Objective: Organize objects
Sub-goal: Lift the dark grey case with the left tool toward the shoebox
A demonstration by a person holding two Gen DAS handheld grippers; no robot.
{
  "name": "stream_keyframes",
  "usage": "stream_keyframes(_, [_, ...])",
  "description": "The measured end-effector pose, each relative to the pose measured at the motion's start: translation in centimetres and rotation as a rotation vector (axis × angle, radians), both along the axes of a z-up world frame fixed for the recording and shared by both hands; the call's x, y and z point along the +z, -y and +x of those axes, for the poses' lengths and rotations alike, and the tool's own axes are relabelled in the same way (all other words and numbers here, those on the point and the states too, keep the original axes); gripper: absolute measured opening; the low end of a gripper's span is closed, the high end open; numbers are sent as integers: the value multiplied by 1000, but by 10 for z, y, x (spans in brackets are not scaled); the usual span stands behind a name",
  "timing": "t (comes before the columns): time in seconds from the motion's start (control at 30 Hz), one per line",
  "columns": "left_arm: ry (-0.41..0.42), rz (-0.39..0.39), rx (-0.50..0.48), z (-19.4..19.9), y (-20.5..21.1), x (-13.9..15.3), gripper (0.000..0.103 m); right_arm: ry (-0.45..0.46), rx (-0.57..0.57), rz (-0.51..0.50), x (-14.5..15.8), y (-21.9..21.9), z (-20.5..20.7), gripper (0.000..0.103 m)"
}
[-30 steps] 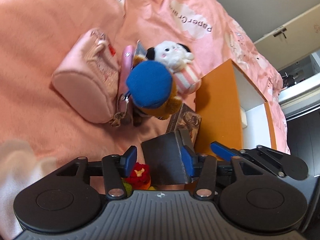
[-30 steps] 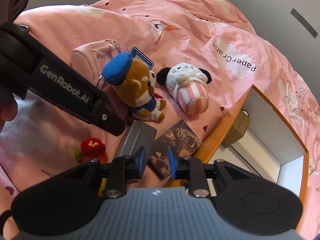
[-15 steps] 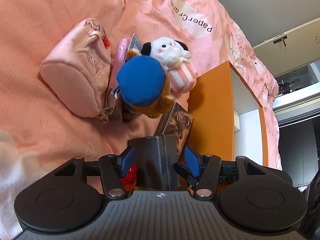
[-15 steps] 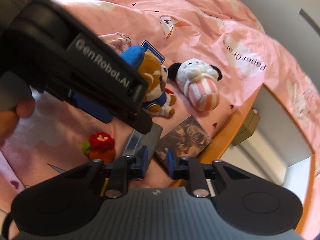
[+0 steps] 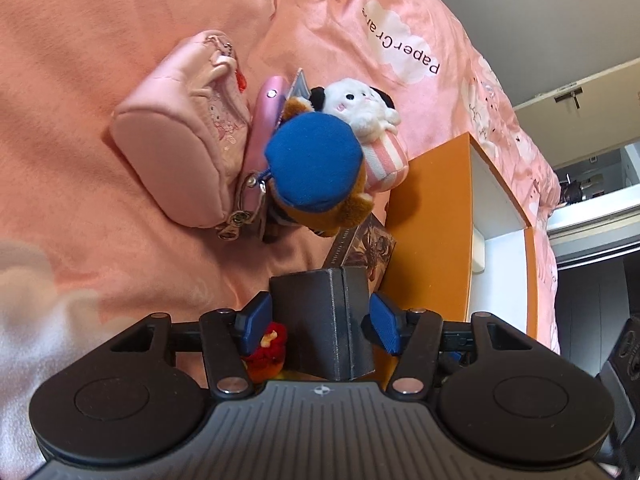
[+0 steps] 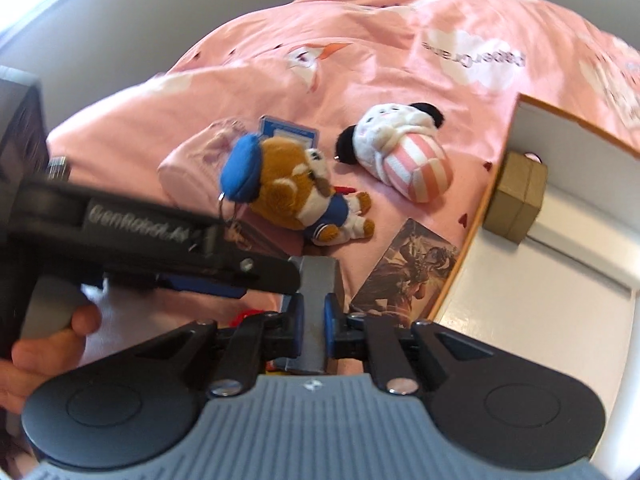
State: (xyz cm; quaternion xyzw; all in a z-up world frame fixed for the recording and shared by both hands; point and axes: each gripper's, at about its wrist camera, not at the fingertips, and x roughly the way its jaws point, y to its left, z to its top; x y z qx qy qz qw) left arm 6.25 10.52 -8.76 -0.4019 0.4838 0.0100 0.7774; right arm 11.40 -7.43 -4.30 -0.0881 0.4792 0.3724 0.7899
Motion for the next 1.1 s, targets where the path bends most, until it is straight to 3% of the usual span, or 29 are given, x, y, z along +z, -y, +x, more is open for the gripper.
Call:
stream_keyframes(0.1, [1, -16, 16, 0, -3, 0, 65, -28, -16, 26, 0, 1, 3, 9])
stream_keyframes(0.23, [-3, -30, 23, 1, -6, -1, 65, -30, 37, 40, 3, 0, -2, 20])
stream_keyframes(0.33, [-1, -35, 12, 2, -4, 0, 65, -95, 78, 68, 3, 1, -1, 18])
stream_keyframes(0.5, [3, -18, 11, 1, -3, 1, 65, -87, 113, -6, -3, -11, -10, 13])
stream_keyframes(0.63, [9, -18, 15, 0, -4, 3, 65, 72, 160, -83, 13, -13, -20, 18])
stream_keyframes(0.8, [13, -26, -21, 6, 5, 5, 66, 214, 265, -255, 24, -22, -16, 14])
stream_keyframes(0.93, [2, -13, -20, 13, 13, 7, 71, 314, 448, -411, 13, -30, -19, 12])
stream_keyframes(1.1, [-15, -10, -18, 17, 20, 6, 72, 366, 637, -494, -4, -37, -17, 12])
